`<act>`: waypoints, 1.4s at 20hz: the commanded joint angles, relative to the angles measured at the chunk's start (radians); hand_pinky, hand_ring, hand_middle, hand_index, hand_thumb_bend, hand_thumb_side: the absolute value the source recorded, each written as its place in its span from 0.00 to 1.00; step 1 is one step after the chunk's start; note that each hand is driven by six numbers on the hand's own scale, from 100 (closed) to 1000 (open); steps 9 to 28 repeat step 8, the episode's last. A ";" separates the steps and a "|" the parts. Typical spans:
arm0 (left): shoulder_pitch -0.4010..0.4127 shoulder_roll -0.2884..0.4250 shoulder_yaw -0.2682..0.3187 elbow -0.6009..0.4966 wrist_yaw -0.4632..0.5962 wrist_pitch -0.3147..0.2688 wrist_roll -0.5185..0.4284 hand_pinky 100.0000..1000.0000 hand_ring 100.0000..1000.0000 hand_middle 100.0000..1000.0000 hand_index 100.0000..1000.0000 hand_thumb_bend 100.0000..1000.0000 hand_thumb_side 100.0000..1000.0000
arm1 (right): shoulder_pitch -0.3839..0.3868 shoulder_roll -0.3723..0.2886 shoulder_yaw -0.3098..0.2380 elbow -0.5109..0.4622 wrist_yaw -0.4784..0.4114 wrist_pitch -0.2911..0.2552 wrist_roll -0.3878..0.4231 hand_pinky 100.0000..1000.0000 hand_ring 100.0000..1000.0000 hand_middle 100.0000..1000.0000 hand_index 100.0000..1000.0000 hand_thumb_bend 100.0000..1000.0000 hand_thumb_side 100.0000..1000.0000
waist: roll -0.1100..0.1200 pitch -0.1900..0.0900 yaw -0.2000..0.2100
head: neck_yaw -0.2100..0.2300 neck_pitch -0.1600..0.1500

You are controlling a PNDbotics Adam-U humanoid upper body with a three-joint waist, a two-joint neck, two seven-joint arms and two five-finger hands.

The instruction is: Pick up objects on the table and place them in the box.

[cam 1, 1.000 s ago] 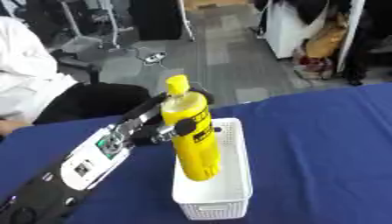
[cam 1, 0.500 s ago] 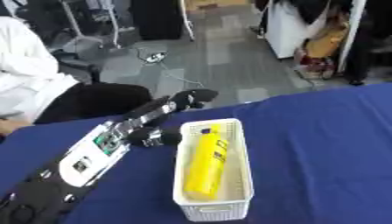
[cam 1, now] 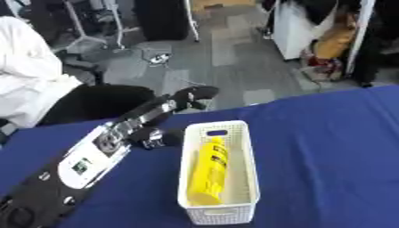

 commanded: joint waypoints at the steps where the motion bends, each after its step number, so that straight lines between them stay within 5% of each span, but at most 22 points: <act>1: 0.004 0.045 0.026 -0.013 0.015 -0.019 0.042 0.79 0.92 1.00 1.00 0.71 0.86 | 0.001 -0.025 -0.001 -0.010 0.005 0.002 -0.001 0.21 0.30 0.42 0.63 0.00 0.96 | -0.006 -0.030 0.010 | -0.003 -0.007; 8: 0.105 0.066 0.063 -0.035 0.064 -0.075 0.163 0.70 0.83 0.94 1.00 0.59 0.86 | 0.048 -0.061 -0.007 -0.010 0.022 0.009 -0.013 0.22 0.30 0.42 0.63 0.00 0.96 | -0.016 -0.071 0.068 | -0.037 -0.058; 28: 0.105 0.066 0.063 -0.035 0.064 -0.075 0.163 0.70 0.83 0.94 1.00 0.59 0.86 | 0.048 -0.061 -0.007 -0.010 0.022 0.009 -0.013 0.22 0.30 0.42 0.63 0.00 0.96 | -0.016 -0.071 0.068 | -0.037 -0.058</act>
